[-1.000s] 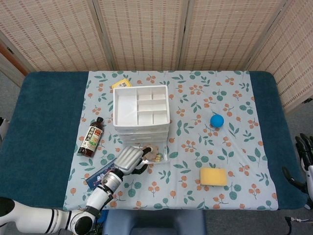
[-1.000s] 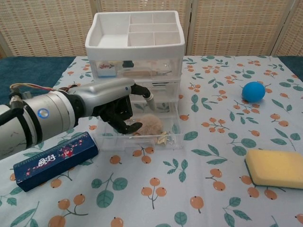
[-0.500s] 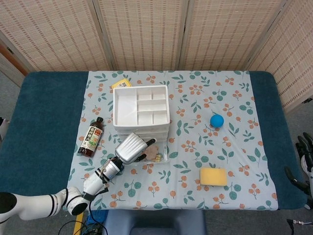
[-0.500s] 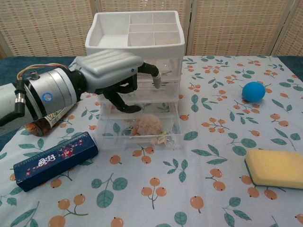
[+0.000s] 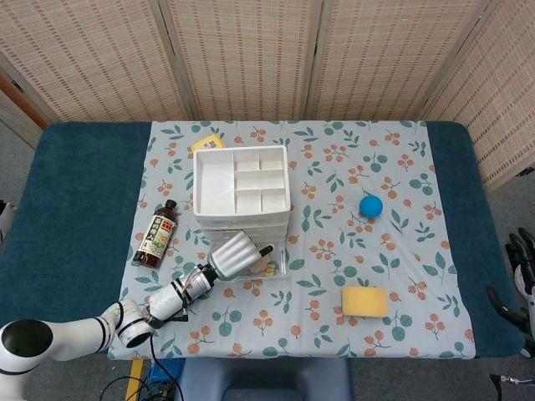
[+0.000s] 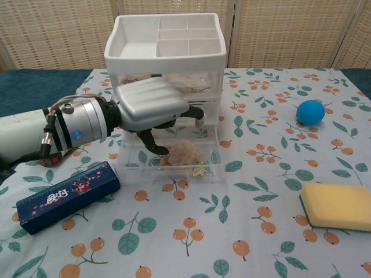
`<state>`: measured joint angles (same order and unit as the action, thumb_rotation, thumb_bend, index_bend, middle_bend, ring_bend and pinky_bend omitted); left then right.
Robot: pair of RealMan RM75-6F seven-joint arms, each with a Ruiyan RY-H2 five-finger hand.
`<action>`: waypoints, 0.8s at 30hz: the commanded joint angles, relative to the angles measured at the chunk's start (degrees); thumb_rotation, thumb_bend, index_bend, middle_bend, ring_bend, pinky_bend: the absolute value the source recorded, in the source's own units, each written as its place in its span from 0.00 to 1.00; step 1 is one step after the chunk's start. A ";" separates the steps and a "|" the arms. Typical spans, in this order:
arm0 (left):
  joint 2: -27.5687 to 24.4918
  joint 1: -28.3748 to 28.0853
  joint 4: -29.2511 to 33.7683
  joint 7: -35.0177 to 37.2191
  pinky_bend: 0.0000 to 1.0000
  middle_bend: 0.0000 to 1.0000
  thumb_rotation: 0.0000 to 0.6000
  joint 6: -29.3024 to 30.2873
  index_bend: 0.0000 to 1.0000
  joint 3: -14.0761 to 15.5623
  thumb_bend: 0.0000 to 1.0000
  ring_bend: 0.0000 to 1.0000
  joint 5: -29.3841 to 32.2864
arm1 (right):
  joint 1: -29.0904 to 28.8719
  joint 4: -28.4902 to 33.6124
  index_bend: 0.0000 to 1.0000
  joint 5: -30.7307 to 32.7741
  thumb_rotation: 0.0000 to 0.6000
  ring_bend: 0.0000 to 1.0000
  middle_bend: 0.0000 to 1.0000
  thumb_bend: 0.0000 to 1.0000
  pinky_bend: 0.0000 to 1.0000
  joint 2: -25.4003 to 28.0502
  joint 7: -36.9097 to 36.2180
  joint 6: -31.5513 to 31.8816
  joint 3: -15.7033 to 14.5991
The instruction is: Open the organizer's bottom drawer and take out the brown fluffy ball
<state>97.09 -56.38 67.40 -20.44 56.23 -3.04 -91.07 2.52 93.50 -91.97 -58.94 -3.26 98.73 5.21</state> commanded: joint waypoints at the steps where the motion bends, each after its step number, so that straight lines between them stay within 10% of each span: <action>1: 1.04 -0.78 -2.01 -0.29 1.00 0.96 1.00 -1.27 0.29 0.08 0.17 1.00 -0.29 | -0.01 -0.08 0.00 0.08 1.00 0.01 0.04 0.32 0.07 -0.07 -0.03 -0.09 0.00; 24: 3.28 -2.93 -4.35 -8.31 1.00 0.96 1.00 -7.89 0.24 -0.22 0.17 1.00 1.76 | 0.02 -0.57 0.00 0.58 1.00 0.01 0.04 0.32 0.07 -0.50 -0.45 -0.40 0.06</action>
<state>100.28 -59.22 63.14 -28.67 48.43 -3.19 -89.40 2.53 92.93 -91.39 -59.44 -3.70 98.32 5.27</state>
